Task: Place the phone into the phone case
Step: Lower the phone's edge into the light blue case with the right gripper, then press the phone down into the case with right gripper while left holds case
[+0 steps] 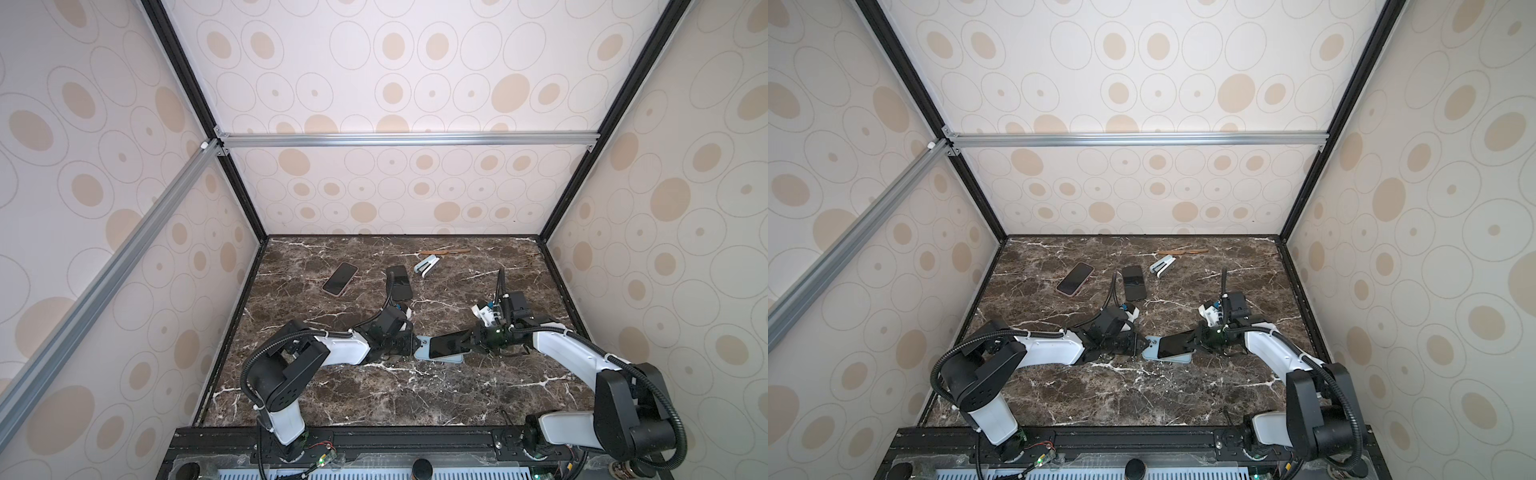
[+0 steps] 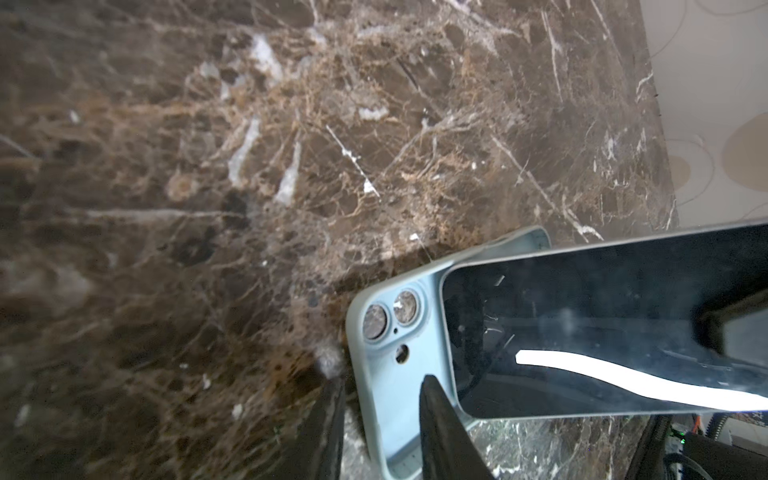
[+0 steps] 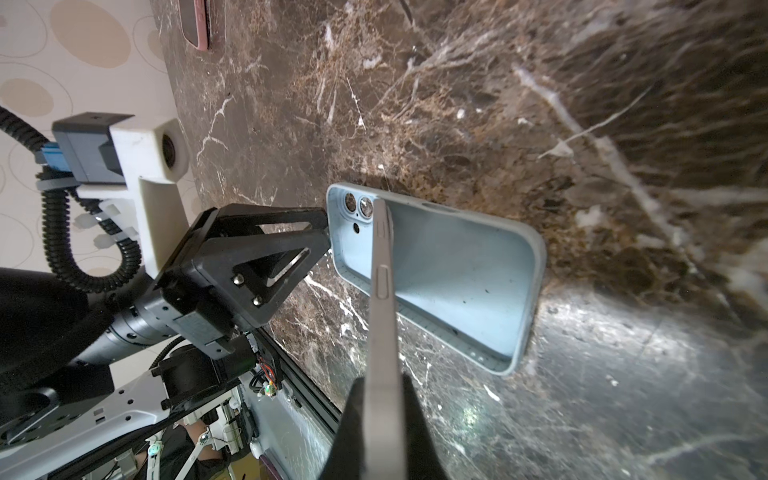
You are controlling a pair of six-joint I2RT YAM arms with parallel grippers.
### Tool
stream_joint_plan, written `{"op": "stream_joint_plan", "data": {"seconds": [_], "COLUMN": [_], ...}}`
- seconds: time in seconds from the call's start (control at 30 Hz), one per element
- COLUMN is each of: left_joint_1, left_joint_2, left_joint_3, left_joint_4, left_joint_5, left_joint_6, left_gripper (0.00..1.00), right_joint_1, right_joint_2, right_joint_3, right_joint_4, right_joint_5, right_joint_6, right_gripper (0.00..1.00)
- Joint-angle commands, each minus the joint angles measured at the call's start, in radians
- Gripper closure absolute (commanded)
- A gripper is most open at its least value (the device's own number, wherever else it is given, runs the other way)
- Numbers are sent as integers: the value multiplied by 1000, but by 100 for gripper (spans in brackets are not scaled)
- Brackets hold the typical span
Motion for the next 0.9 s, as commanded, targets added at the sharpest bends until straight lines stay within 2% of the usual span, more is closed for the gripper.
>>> {"op": "stream_joint_plan", "data": {"seconds": [0.0, 0.23, 0.47, 0.87], "left_joint_1": [-3, -14, -17, -17], "left_joint_2": [26, 32, 23, 31], "left_joint_3": [9, -26, -30, -49], "left_joint_4": [15, 71, 58, 89], "left_joint_5": [23, 65, 62, 70], "left_joint_6": [-6, -34, -34, -57], "left_gripper": [69, 70, 70, 70], "right_joint_1": [4, 5, 5, 5], "right_joint_2": [33, 60, 105, 141], "right_joint_3": [-15, -56, -79, -122], "right_joint_4": [-39, 69, 124, 255], "right_joint_5": [26, -2, -28, -62], "right_joint_6": [-22, 18, 22, 99], "right_gripper": [100, 100, 100, 100]}}
